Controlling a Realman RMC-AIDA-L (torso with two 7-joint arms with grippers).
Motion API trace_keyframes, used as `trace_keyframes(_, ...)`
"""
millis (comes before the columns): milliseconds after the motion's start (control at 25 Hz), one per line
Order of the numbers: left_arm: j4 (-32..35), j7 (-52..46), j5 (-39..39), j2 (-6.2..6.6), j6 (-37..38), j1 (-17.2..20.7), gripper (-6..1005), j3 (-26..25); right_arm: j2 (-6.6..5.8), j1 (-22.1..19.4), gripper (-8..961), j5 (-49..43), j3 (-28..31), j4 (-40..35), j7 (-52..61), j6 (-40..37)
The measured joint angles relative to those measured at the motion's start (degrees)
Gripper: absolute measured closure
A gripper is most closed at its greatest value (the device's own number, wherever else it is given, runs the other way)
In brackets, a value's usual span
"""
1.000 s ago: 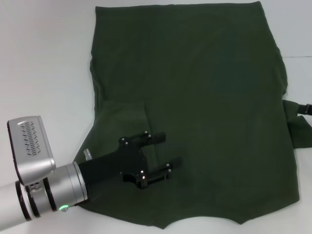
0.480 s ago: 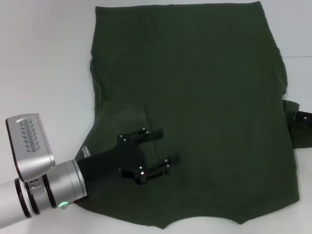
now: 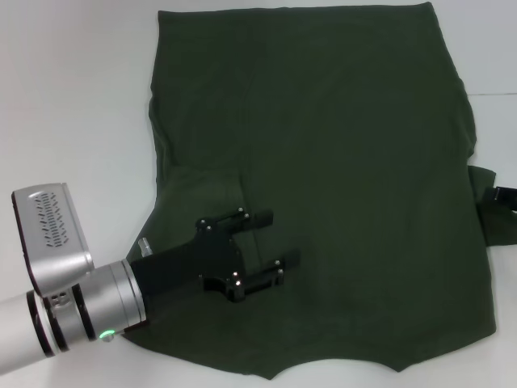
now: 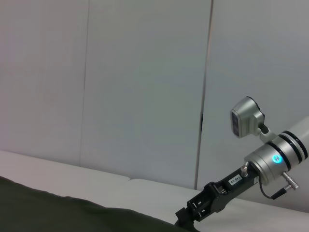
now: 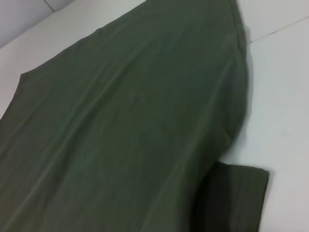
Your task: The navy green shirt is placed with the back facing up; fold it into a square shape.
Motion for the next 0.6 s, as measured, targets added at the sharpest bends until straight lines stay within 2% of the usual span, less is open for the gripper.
trace_keyframes(600, 0.10, -0.14, 0.01, 0.00, 0.06, 0.00, 309, 0.01, 0.11, 0.84, 871, -0.03, -0.07, 1.43, 0.01, 1.23)
